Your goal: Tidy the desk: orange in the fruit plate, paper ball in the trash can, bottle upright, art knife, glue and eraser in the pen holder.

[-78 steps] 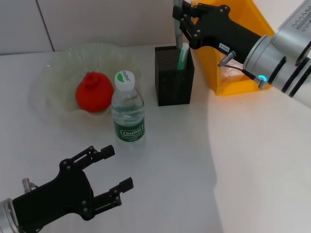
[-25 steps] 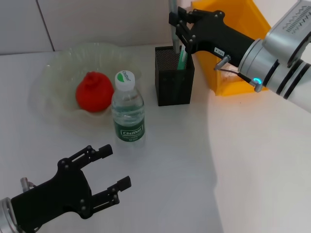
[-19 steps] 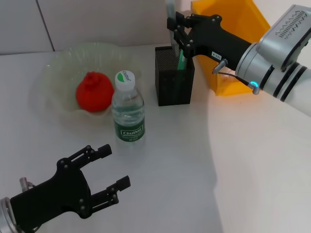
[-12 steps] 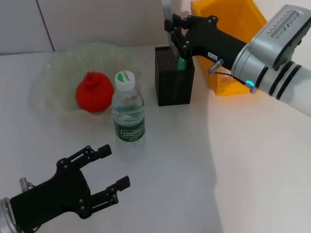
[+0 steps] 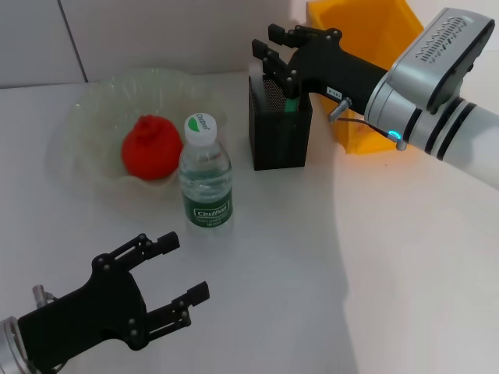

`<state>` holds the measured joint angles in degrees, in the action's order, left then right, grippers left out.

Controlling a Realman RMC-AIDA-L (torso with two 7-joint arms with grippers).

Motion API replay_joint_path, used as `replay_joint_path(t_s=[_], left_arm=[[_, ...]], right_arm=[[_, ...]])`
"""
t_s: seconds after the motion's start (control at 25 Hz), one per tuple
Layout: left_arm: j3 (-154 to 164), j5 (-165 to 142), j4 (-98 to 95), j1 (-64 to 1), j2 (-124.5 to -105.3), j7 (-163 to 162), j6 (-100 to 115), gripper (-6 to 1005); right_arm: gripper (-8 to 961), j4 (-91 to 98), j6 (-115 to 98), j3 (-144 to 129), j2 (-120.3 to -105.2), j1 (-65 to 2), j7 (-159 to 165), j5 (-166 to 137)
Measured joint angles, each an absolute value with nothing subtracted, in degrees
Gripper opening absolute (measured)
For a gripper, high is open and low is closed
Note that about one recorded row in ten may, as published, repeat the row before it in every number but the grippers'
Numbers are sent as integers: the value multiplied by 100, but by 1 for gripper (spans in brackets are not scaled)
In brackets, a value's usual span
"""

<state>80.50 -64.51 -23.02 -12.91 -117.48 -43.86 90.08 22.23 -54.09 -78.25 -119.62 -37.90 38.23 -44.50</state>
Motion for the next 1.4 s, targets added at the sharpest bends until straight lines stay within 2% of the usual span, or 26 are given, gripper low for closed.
replay_joint_path(t_s=[0.08, 0.24, 0.36, 0.44, 0.48, 0.52, 0.56, 0.6, 0.64, 0.68, 0.8, 1.0, 1.4], left_arm=[[8056, -6451, -2302, -1292, -11745, -4386, 9008, 786], [8058, -6451, -2303, -1291, -11739, -4386, 9008, 786], [8055, -6458, -2303, -1289, -11726, -4386, 9008, 786], [8054, -6459, -2303, -1287, -11716, -4386, 9009, 786], [8052, -6460, -2303, -1281, -11689, -4386, 9014, 786], [8052, -6461, -2303, -1276, -11678, -4386, 9022, 786], [8051, -6461, -2303, -1273, -11668, -4386, 9031, 787], [8050, -6461, -2303, -1264, -11630, -4395, 9048, 787], [8050, -6461, -2303, -1264, -11630, -4395, 9048, 787], [8050, -6461, -2303, -1262, -11616, -4406, 9050, 787], [8053, -6486, -2303, -1269, -11577, -4486, 9053, 787], [8049, -6769, -2354, -1402, -11537, -4780, 9041, 786], [7931, -7205, -2370, -1844, -11508, -5324, 8730, 787]], right_arm=[[189, 2223, -5409, -7825, -11962, -3764, 3823, -4456], [366, 2262, -5525, -7825, -11951, -3677, 3837, -4455], [491, 2507, -6066, -7817, -11875, -3363, 4003, -4468], [572, 2803, -6484, -7769, -11756, -3059, 4345, -4668], [613, 3104, -6881, -7614, -11569, -2791, 4907, -5095], [641, 3104, -6881, -7614, -11569, -2791, 4907, -5095], [669, 3217, -7064, -7493, -11475, -2697, 5189, -5334], [697, 3282, -7507, -7177, -11320, -2609, 5585, -6044], [725, 3282, -7507, -7177, -11320, -2609, 5585, -6044], [753, 3243, -8045, -6726, -11186, -2582, 5852, -6864], [755, 3154, -8624, -6139, -11096, -2570, 5995, -7763], [757, 3084, -9266, -5581, -11064, -2492, 6085, -9139], [759, 2881, -9307, -5569, -11319, -2300, 6081, -10019]])
